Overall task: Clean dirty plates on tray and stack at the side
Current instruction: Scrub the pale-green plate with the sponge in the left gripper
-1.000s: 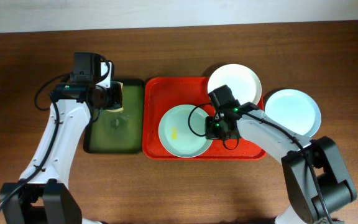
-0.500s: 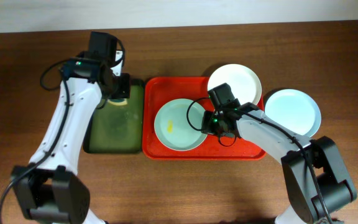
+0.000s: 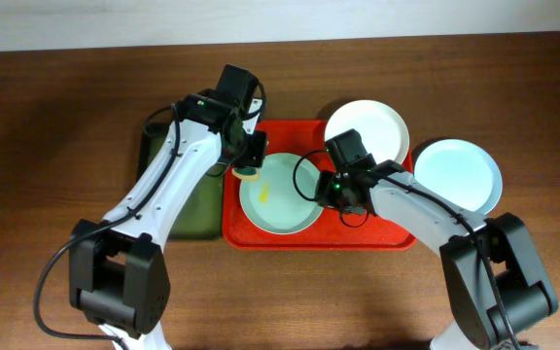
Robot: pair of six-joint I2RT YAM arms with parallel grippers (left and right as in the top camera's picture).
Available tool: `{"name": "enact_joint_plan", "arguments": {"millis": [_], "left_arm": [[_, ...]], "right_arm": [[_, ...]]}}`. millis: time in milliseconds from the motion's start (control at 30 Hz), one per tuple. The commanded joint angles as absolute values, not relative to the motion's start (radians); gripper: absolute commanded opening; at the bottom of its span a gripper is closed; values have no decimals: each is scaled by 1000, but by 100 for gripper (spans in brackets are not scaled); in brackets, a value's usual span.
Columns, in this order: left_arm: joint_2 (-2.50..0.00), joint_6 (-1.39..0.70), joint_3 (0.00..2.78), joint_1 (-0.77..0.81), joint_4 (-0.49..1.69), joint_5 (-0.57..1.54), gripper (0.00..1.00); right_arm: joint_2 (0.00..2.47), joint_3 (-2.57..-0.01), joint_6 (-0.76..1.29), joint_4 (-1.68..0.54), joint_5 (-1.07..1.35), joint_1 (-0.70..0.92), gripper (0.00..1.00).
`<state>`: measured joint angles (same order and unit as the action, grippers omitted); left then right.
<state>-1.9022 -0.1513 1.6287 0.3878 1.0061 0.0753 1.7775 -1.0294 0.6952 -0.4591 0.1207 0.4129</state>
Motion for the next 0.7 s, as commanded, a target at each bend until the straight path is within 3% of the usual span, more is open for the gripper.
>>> {"name": "enact_joint_plan", "arguments": {"millis": [0, 133, 233, 667], "left_arm": [[-1915, -164, 1625, 391, 1003, 87, 0], [-1915, -164, 1625, 391, 1003, 87, 0], [-1915, -164, 1625, 391, 1004, 86, 0], [-2066, -172, 1618, 421, 989, 90, 0]], "right_arm": [[1776, -1021, 687, -456, 93, 413, 18], [1787, -1019, 687, -448, 93, 414, 17], [1812, -1019, 684, -435, 93, 426, 4], [1812, -1019, 684, -433, 123, 426, 4]]}}
